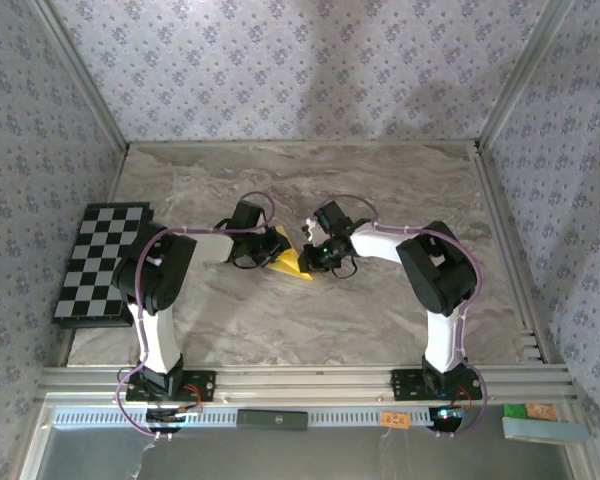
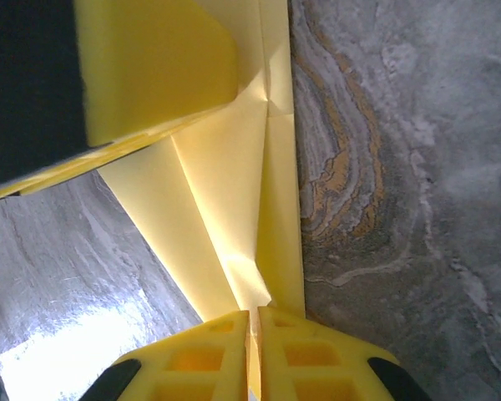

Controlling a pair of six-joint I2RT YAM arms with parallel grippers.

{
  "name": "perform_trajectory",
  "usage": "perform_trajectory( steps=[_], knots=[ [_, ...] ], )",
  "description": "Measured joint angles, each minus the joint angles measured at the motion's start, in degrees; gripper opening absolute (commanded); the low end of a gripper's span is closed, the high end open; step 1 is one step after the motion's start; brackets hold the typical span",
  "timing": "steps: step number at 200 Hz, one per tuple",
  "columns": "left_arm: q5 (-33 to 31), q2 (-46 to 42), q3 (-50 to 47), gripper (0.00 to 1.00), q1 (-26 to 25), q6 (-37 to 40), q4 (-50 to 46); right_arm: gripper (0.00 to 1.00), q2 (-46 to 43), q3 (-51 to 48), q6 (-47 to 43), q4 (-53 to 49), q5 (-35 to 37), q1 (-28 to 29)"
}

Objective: Fold a paper plane with a square sheet of paper (pick it up from the middle)

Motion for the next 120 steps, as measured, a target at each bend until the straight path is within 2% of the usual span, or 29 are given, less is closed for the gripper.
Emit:
perform_trajectory(
  steps=[73,120],
  knots=[
    [0.2,-2.6,2.5,0.24,1.0,2.5,-2.4,0.11,0.4,0.8,-0.2,-1.3,0.5,0.0],
    [0.2,-8.3,-0.4,0.20,1.6,4.6,-0.2,0.10,0.7,1.2,-0.2,-1.9,0.6,-0.1]
  ],
)
